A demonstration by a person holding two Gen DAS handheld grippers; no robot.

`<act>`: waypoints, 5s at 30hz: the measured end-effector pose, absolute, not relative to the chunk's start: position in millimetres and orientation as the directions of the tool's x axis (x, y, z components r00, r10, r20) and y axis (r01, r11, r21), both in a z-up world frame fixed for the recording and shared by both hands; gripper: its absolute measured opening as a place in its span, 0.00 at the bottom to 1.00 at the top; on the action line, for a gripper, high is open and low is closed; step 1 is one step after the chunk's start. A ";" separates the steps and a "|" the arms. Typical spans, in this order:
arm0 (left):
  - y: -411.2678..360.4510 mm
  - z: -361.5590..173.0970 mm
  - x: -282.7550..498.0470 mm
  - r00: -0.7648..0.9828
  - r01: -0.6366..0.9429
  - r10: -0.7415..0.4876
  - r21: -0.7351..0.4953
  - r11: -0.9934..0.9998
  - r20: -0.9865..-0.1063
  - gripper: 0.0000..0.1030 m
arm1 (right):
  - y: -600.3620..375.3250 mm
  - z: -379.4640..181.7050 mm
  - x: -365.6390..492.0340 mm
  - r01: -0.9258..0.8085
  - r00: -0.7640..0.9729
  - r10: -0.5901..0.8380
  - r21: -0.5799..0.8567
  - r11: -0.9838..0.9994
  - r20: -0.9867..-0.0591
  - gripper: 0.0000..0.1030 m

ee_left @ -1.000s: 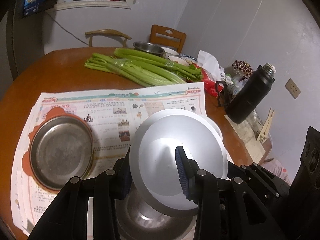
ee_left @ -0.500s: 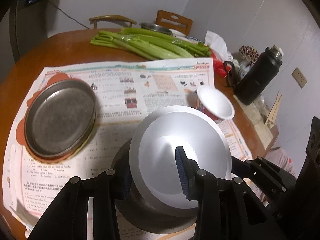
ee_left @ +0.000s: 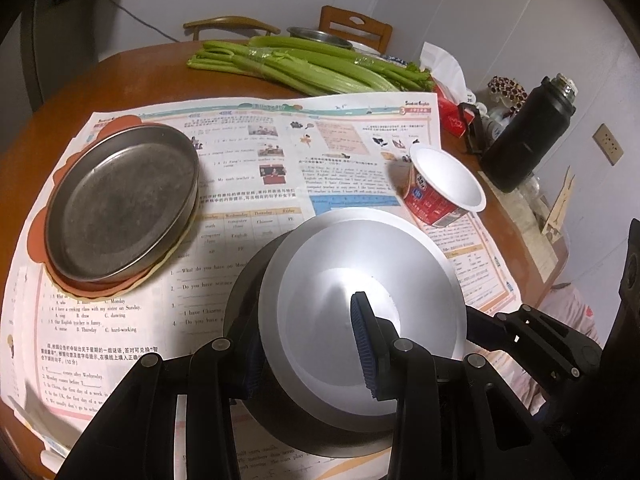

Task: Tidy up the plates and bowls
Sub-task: 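Lower the white paper bowl into the steel bowl and open the left tool, then grasp the smaller white-and-red paper bowl with the left tool and lift it, then carry the small paper bowl over the stacked bowls and lower it in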

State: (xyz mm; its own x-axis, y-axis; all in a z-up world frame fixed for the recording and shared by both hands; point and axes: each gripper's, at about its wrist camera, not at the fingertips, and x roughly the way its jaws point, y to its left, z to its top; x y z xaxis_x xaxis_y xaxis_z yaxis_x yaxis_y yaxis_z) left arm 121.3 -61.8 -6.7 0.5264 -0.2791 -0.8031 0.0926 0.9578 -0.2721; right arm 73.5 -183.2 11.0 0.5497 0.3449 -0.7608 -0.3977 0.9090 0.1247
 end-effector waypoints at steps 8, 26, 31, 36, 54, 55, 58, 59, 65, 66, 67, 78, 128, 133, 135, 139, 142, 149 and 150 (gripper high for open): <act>-63.3 -12.7 123.5 0.516 0.096 -0.270 -0.259 0.961 -0.813 0.39 | -180.8 4.7 74.8 -0.394 0.540 0.329 0.114 0.912 -0.775 0.47; -56.3 -6.6 124.3 0.534 0.084 -0.267 -0.264 0.961 -0.802 0.39 | -188.7 6.0 76.3 -0.367 0.551 0.310 0.109 0.924 -0.774 0.47; -53.5 -3.0 122.6 0.543 0.080 -0.266 -0.267 0.960 -0.796 0.39 | -192.1 7.3 75.7 -0.361 0.559 0.309 0.109 0.926 -0.770 0.47; -53.2 0.5 121.0 0.551 0.085 -0.271 -0.269 0.959 -0.790 0.39 | -197.5 10.2 75.8 -0.346 0.570 0.305 0.114 0.931 -0.763 0.47; -69.4 30.8 130.9 0.593 0.129 -0.298 -0.277 0.952 -0.748 0.44 | -234.7 35.7 77.6 -0.242 0.661 0.254 0.121 0.963 -0.706 0.47; -72.4 33.4 133.3 0.595 0.137 -0.302 -0.276 0.951 -0.745 0.44 | -238.6 37.4 78.7 -0.231 0.666 0.249 0.123 0.965 -0.704 0.47; -79.6 39.4 139.2 0.597 0.158 -0.315 -0.277 0.948 -0.738 0.44 | -248.3 41.7 81.5 -0.204 0.678 0.234 0.126 0.971 -0.696 0.47; -81.5 40.8 140.6 0.597 0.163 -0.318 -0.277 0.947 -0.736 0.44 | -252.1 43.4 82.2 -0.196 0.683 0.230 0.130 0.972 -0.693 0.47; -98.4 51.4 156.5 0.596 0.201 -0.340 -0.274 0.940 -0.727 0.44 | -271.9 52.6 91.2 -0.140 0.711 0.192 0.132 0.981 -0.677 0.47; -101.2 52.5 159.7 0.596 0.206 -0.344 -0.276 0.939 -0.726 0.44 | -275.8 53.9 93.7 -0.127 0.714 0.184 0.133 0.983 -0.675 0.47; -104.5 53.1 163.5 0.592 0.212 -0.349 -0.277 0.937 -0.727 0.44 | -278.8 54.8 95.5 -0.121 0.717 0.180 0.134 0.984 -0.673 0.47; -140.3 45.1 209.1 0.546 0.239 -0.379 -0.294 0.925 -0.747 0.44 | -319.3 46.8 138.8 -0.010 0.712 0.113 0.151 0.988 -0.693 0.47; -147.0 -25.5 274.4 0.379 0.126 -0.300 -0.272 0.954 -0.876 0.44 | -261.4 -9.0 182.0 -0.211 0.566 0.296 0.212 0.954 -0.769 0.47; -147.6 -22.5 271.4 0.382 0.135 -0.314 -0.283 0.949 -0.869 0.44 | -261.8 -8.2 181.3 -0.207 0.567 0.291 0.209 0.956 -0.771 0.47; -147.2 -20.2 269.7 0.387 0.139 -0.319 -0.288 0.948 -0.865 0.44 | -262.0 -6.4 180.1 -0.206 0.571 0.289 0.206 0.957 -0.768 0.47; -145.2 -15.2 266.1 0.396 0.142 -0.331 -0.299 0.944 -0.856 0.44 | -262.2 -1.2 177.5 -0.209 0.581 0.289 0.203 0.956 -0.761 0.47; -141.9 -9.8 261.5 0.404 0.141 -0.336 -0.305 0.942 -0.851 0.44 | -260.7 3.6 173.9 -0.216 0.587 0.291 0.200 0.956 -0.755 0.47; -135.8 5.9 250.7 0.436 0.148 -0.340 -0.306 0.940 -0.833 0.44 | -253.9 17.2 163.2 -0.231 0.609 0.293 0.189 0.955 -0.737 0.48; -134.7 7.6 248.9 0.439 0.149 -0.341 -0.307 0.940 -0.831 0.44 | -252.9 19.0 161.8 -0.232 0.611 0.292 0.187 0.955 -0.736 0.48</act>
State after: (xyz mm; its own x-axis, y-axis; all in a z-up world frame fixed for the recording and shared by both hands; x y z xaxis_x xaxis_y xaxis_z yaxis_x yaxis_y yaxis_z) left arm 248.9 -134.7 7.6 0.4393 -0.3409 -0.8311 0.1488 0.9400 -0.3069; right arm 161.8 -252.9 19.0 0.6106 0.2925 -0.7360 -0.2321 0.9546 0.1868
